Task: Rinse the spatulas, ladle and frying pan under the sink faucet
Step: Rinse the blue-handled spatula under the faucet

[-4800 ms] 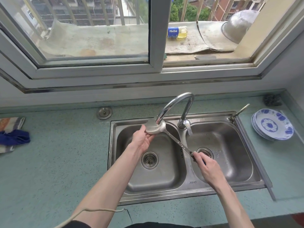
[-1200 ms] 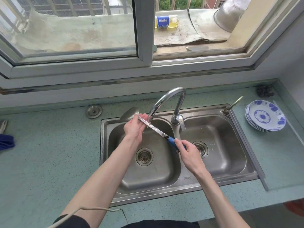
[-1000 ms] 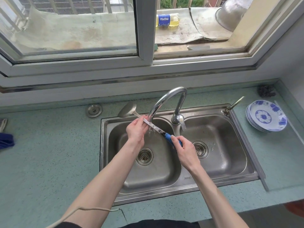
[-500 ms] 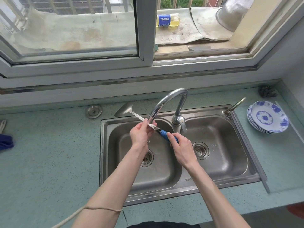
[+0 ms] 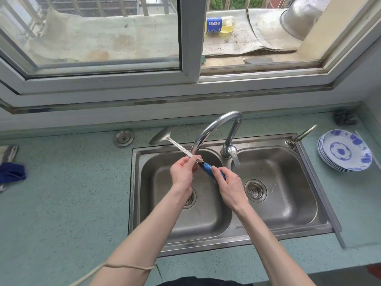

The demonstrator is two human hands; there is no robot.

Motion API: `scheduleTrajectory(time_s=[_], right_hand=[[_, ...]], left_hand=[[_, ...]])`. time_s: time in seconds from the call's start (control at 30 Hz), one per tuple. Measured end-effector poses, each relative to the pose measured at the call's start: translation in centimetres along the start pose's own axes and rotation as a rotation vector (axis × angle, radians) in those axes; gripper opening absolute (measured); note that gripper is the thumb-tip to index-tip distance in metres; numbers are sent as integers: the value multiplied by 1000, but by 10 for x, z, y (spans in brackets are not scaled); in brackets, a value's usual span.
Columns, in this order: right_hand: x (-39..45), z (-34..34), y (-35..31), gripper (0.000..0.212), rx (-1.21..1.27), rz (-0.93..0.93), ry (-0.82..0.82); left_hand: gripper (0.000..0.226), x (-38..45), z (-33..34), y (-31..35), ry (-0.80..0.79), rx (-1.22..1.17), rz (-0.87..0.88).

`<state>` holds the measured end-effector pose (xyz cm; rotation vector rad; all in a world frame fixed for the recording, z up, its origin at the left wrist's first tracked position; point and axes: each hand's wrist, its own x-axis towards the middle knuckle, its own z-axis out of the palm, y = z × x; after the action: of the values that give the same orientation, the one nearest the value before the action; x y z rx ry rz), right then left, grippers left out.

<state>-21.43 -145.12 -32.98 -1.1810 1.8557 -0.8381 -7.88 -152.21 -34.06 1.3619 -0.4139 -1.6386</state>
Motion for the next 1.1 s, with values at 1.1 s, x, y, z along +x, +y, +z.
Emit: scheduleTrajectory(time_s=[1.1], right_hand=[[9,-3,-36,56,348,67,-151]], left_hand=[[10,-1,4,7,-41,-11,-31]])
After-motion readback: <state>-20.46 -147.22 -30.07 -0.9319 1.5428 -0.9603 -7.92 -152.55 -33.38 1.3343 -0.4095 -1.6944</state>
